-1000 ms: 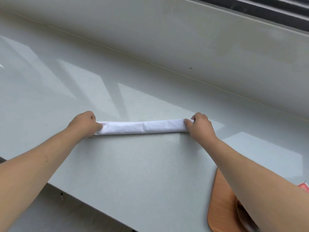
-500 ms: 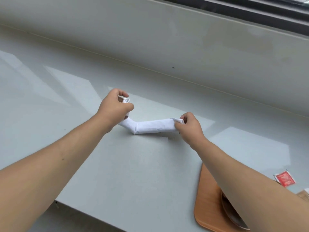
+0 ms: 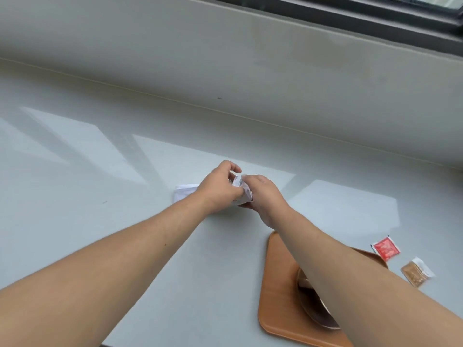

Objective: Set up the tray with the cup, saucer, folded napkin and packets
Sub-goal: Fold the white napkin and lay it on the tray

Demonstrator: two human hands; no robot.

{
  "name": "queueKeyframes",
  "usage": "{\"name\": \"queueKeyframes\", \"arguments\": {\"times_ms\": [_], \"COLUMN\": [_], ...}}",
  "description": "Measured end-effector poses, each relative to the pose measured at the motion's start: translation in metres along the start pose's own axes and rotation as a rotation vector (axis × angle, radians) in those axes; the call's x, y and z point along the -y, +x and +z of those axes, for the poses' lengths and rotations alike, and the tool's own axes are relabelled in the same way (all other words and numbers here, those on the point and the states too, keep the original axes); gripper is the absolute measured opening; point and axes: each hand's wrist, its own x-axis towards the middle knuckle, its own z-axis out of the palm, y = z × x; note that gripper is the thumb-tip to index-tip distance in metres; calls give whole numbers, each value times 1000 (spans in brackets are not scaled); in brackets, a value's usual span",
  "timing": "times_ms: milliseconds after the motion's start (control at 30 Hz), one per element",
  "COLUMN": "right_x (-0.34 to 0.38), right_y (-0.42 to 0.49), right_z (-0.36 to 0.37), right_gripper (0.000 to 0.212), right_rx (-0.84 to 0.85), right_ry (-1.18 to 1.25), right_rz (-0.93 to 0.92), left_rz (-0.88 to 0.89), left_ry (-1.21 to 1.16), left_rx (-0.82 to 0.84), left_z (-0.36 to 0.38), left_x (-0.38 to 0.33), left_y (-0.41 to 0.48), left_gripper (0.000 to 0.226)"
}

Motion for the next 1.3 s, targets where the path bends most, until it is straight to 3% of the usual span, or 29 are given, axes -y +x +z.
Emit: {"name": "queueKeyframes", "arguments": {"times_ms": [67, 167, 300, 400, 500, 767, 900, 933, 1000, 1100, 1200, 1300], "right_x": [-6, -15, -13, -9, -7, -11, -5, -5, -8, -6, 8, 20], "right_y": [4, 10, 13, 15, 16, 23, 23, 24, 26, 28, 22, 10], "right_z": [-5, -10, -11, -10, -11, -2, 11, 13, 14, 10, 0, -24], "right_gripper": [34, 25, 18, 26, 30, 73, 95, 89, 58, 23, 30, 32], "right_rx": [13, -124, -207, -247, -256, -171, -75, -71, -110, -183, -179, -139], "right_ry": [-59, -261, -389, -395, -411, -313, -175, -175, -188, -155, -155, -238], "right_rz": [15, 1, -38, -20, 34, 65, 113, 102, 60, 50, 13, 15], "left_rz": [-27, -62, -14, -111, -195, -220, -207, -205, -202, -244, -300, -317], "left_ry": [-22, 19, 451, 773, 926, 1069, 995, 954, 852, 511, 109, 35], "left_rx": [65, 92, -11, -6, -16, -26, 3, 12, 44, 122, 175, 305], "left_z": [6, 3, -28, -54, -68, -68, -68, -68, -69, -69, -59, -39], "left_x": [7, 19, 35, 48, 57, 62, 63, 64, 65, 69, 72, 70], "left_y": [4, 6, 8, 9, 6, 7, 6, 4, 0, -14, -34, -49], "left_gripper": [44, 44, 53, 65, 67, 68, 51, 46, 39, 34, 41, 26]}}
